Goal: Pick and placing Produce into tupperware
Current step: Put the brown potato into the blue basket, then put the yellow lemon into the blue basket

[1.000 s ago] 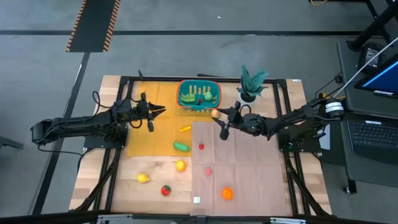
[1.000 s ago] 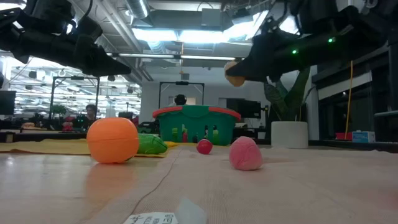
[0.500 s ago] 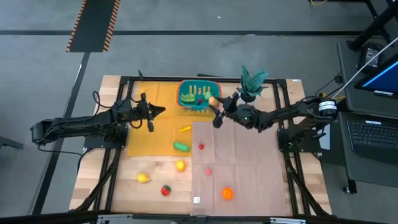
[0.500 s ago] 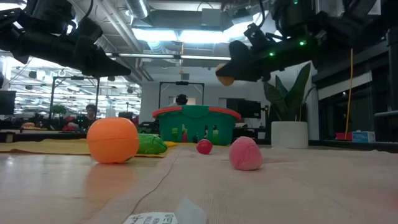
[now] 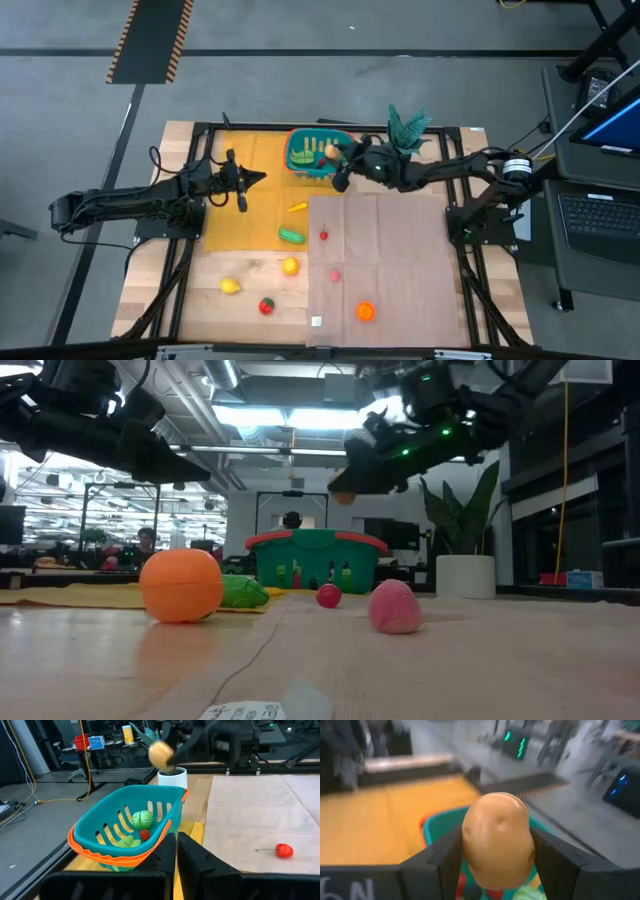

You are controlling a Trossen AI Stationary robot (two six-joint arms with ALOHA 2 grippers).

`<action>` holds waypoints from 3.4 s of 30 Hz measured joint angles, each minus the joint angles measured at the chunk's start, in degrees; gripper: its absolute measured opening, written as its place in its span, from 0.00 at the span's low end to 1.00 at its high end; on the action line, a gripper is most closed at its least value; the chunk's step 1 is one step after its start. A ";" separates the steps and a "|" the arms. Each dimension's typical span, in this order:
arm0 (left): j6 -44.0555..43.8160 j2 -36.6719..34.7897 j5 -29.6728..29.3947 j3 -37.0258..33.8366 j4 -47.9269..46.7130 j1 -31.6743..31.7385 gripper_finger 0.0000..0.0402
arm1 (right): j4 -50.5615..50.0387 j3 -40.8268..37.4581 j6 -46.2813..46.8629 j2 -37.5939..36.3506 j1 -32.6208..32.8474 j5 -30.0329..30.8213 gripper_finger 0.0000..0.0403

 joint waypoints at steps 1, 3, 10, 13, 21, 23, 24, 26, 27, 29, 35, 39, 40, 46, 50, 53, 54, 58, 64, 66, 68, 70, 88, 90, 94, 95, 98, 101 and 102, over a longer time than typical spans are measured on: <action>0.00 0.00 -0.02 0.00 -0.04 0.00 0.03 | -3.73 2.04 -1.03 0.83 -0.35 -0.52 0.51; 0.00 0.00 -0.02 0.00 -0.67 0.00 0.05 | -10.17 6.04 -2.53 2.43 -0.87 -1.00 0.51; 0.00 0.00 -0.02 0.00 -3.68 0.00 0.09 | -26.87 16.55 -9.33 4.17 -2.28 -4.77 0.51; 0.00 0.00 -0.02 0.00 -3.73 0.00 0.11 | -37.20 20.18 -11.04 4.19 -4.03 -8.44 0.51; -0.02 0.00 -0.02 0.00 -3.73 0.00 0.15 | -52.03 27.04 -19.22 4.16 -8.53 -17.66 0.51; -0.02 0.00 -0.02 0.00 -3.73 0.00 0.16 | -54.30 28.16 -20.86 4.12 -9.33 -20.29 0.51; -0.02 0.00 -0.02 0.00 -3.73 0.00 0.17 | -55.84 28.72 -21.98 4.17 -9.65 -21.41 0.51; -0.02 0.00 0.00 0.00 -3.69 0.00 0.17 | -57.31 30.02 -23.54 4.19 -10.03 -22.53 0.51; -0.03 0.00 -0.02 0.00 -3.65 0.00 0.18 | -57.41 30.58 -23.86 4.27 -10.08 -22.61 0.51; -0.04 0.00 0.00 0.00 -3.64 0.00 0.19 | -59.10 31.36 -24.06 4.40 -10.45 -23.39 0.51; -0.07 0.00 0.00 0.00 -3.37 0.00 0.21 | -60.08 31.87 -24.15 4.54 -10.94 -23.65 0.51; -0.08 0.01 0.00 0.00 -3.33 0.00 0.23 | -59.49 31.89 -25.33 6.00 -10.80 -24.85 0.51; -0.15 0.01 0.00 0.00 -3.33 0.00 0.23 | -59.33 31.89 -25.32 6.77 -10.87 -25.40 0.51; -0.31 0.01 0.00 0.00 -3.34 0.00 0.25 | -59.30 31.87 -26.78 11.90 -11.25 -26.04 0.51; -0.31 0.02 0.00 0.00 -3.34 0.00 0.26 | -59.40 32.79 -26.99 14.28 -11.64 -26.24 0.51; -0.29 0.02 0.00 0.00 -3.34 0.00 0.27 | -59.82 34.33 -27.02 15.57 -11.92 -27.61 0.51; -0.28 0.01 0.00 0.00 -3.34 0.00 0.27 | -60.25 34.91 -27.03 16.13 -12.05 -28.20 0.51; -0.28 0.02 0.00 0.00 -3.34 0.00 0.28 | -61.45 36.74 -26.94 17.60 -12.00 -28.62 0.51; -0.26 0.02 0.00 0.00 -3.34 0.00 0.29 | -62.47 36.92 -25.95 17.94 -11.98 -27.36 0.60; -0.26 0.02 0.00 0.00 -3.34 0.00 0.28 | -62.95 36.92 -25.56 17.94 -11.98 -25.56 0.64; -0.26 0.02 0.00 0.00 -3.34 0.00 0.27 | -63.50 36.92 -25.79 17.92 -11.98 -24.12 0.66; -0.26 0.02 0.00 0.00 -3.36 0.00 0.26 | -63.86 36.92 -26.19 17.92 -11.98 -23.35 0.67; -0.02 -0.02 0.02 0.00 -2.45 -0.04 0.17 | -65.56 41.06 -16.03 8.18 -10.01 -22.93 0.68; -0.04 -0.02 0.02 0.00 -2.48 -0.04 0.16 | -58.17 34.32 -14.62 4.84 -8.36 -22.95 0.68; 1.14 -0.02 4.97 0.00 -2.48 -0.02 0.13 | -42.67 20.29 -13.21 -1.93 -3.84 -18.88 0.68; 2.58 -0.02 8.62 0.00 -2.54 -0.04 0.13 | -39.69 17.05 -13.17 -3.27 -2.42 -16.93 0.68; 5.55 -0.09 17.56 0.00 -2.58 -0.09 0.11 | -30.81 9.18 -13.02 -6.84 1.96 -11.42 0.68; 4.55 -0.17 19.78 0.00 -3.67 -0.41 0.10 | -24.29 3.99 -11.33 -9.06 5.57 -9.15 0.68; 4.04 -0.17 19.86 0.00 -4.10 -0.85 0.09 | -23.01 2.90 -10.65 -9.33 6.49 -9.04 0.68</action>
